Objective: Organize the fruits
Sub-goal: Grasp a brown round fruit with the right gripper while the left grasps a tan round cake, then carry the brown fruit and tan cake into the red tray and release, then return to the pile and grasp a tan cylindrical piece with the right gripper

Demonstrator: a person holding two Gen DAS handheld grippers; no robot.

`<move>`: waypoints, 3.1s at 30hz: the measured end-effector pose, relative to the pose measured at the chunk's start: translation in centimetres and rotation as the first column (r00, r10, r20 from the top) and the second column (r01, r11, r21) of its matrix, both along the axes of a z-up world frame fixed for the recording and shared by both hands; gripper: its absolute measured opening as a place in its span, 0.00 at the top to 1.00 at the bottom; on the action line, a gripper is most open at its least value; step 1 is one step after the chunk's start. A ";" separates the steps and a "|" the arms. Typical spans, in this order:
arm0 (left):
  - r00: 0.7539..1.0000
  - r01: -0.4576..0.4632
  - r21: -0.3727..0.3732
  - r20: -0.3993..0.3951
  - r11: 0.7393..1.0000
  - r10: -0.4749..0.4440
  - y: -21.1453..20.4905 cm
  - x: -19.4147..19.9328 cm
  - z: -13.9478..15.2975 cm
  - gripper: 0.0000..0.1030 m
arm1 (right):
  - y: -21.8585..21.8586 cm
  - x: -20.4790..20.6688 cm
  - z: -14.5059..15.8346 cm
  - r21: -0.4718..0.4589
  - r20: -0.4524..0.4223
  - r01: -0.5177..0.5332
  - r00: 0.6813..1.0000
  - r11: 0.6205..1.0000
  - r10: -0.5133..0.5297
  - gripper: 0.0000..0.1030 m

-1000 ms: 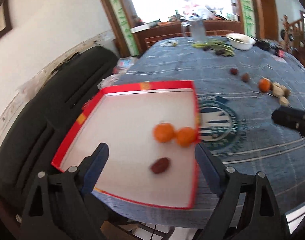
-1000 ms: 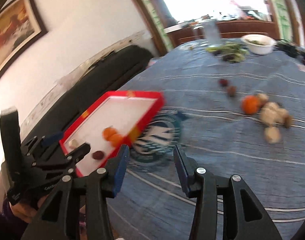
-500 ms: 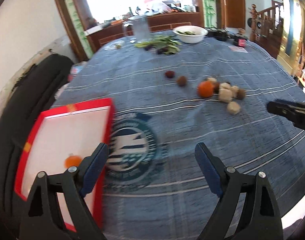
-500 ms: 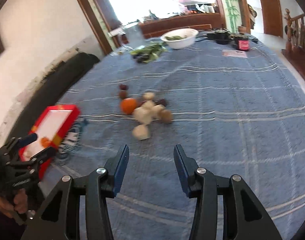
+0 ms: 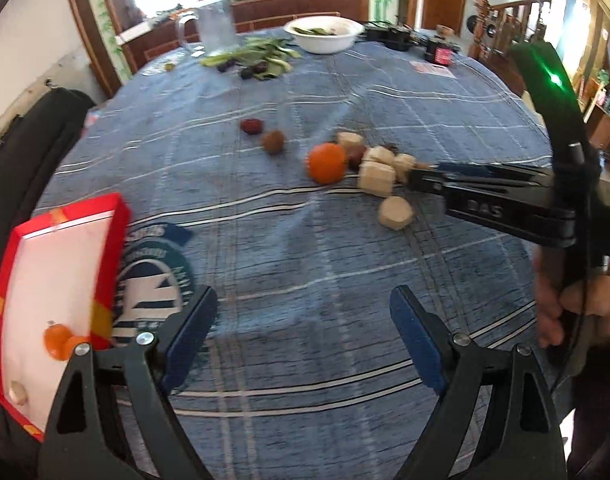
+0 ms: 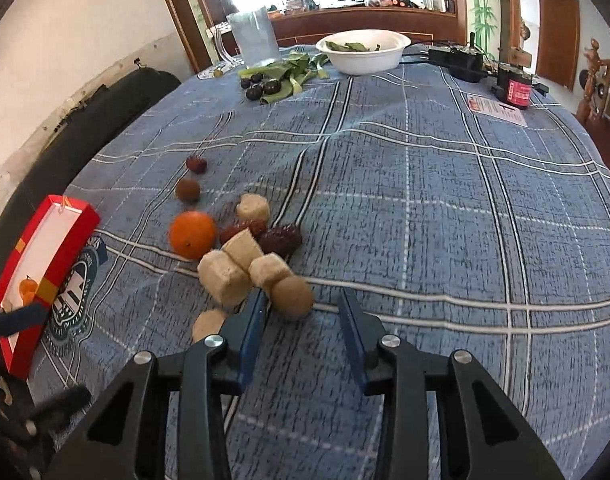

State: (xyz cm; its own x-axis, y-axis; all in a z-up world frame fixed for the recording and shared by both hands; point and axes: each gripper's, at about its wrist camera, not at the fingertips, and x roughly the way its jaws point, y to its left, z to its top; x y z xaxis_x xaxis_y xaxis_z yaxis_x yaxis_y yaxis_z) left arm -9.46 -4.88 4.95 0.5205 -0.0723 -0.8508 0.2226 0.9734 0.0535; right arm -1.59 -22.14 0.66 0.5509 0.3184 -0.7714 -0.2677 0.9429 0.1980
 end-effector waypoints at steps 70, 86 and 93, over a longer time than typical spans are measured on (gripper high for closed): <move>0.823 -0.563 0.101 0.151 0.820 0.547 28.0 -3.6 -1.6 0.62 | 30.2 -2.0 1.1 0.160 -0.014 -0.345 0.936 0.925 0.352 0.79; 0.887 -0.413 0.102 0.269 0.905 0.375 17.2 -6.2 2.4 0.18 | 13.7 -7.3 5.2 0.247 0.151 -0.224 0.970 0.943 0.191 0.62; 0.924 -0.326 0.127 0.252 0.937 0.287 12.5 -6.0 2.0 0.17 | 5.3 -6.3 3.0 0.187 0.079 -0.080 0.995 0.979 0.066 0.57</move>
State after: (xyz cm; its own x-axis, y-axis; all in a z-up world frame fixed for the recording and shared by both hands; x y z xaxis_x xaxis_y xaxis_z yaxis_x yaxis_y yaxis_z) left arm -15.42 7.67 6.97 0.6744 0.2513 -0.6943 -0.1223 0.9653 0.2306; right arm -7.85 -16.87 3.63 0.5727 0.4961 -0.6526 -0.3542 0.8677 0.3489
